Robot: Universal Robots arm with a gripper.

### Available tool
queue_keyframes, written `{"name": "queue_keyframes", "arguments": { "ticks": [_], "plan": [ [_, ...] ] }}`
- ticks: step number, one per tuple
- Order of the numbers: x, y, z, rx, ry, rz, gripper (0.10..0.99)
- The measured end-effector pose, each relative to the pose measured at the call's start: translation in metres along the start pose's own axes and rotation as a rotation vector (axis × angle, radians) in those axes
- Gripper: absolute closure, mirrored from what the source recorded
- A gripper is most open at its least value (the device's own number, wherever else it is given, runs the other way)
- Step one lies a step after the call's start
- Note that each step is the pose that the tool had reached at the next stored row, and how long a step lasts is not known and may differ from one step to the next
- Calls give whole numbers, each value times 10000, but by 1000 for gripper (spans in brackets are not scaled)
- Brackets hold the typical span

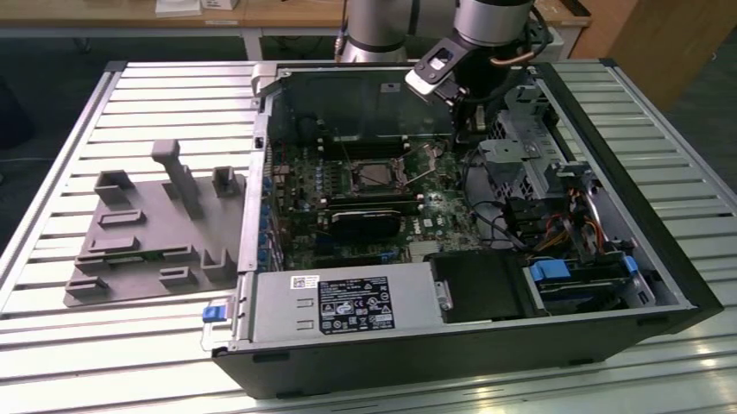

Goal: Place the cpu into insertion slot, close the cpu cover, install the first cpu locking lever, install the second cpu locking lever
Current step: 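Close the cpu cover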

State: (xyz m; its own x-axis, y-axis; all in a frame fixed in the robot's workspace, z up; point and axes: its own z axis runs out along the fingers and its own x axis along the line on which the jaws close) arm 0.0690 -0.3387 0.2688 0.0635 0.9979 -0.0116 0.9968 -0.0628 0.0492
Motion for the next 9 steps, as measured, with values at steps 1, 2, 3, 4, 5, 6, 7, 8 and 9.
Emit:
{"name": "queue_keyframes", "arguments": {
  "ticks": [1, 2, 3, 4, 5, 6, 7, 8, 9],
  "plan": [
    [0, -1, 18, 2, -1, 0, 984],
    [0, -2, 36, 3, 1, 0, 984],
    [1, -3, 52, 5, 5, 0, 984],
    [1, -3, 65, 7, 13, 0, 984],
    [1, -4, 77, 8, 28, 1, 984],
    [1, -5, 88, 11, 49, 2, 984],
    [1, -6, 102, 13, 59, 2, 984],
    [1, -6, 114, 14, 60, 2, 984],
    [2, -7, 120, 15, 61, 2, 984]
  ]
}}
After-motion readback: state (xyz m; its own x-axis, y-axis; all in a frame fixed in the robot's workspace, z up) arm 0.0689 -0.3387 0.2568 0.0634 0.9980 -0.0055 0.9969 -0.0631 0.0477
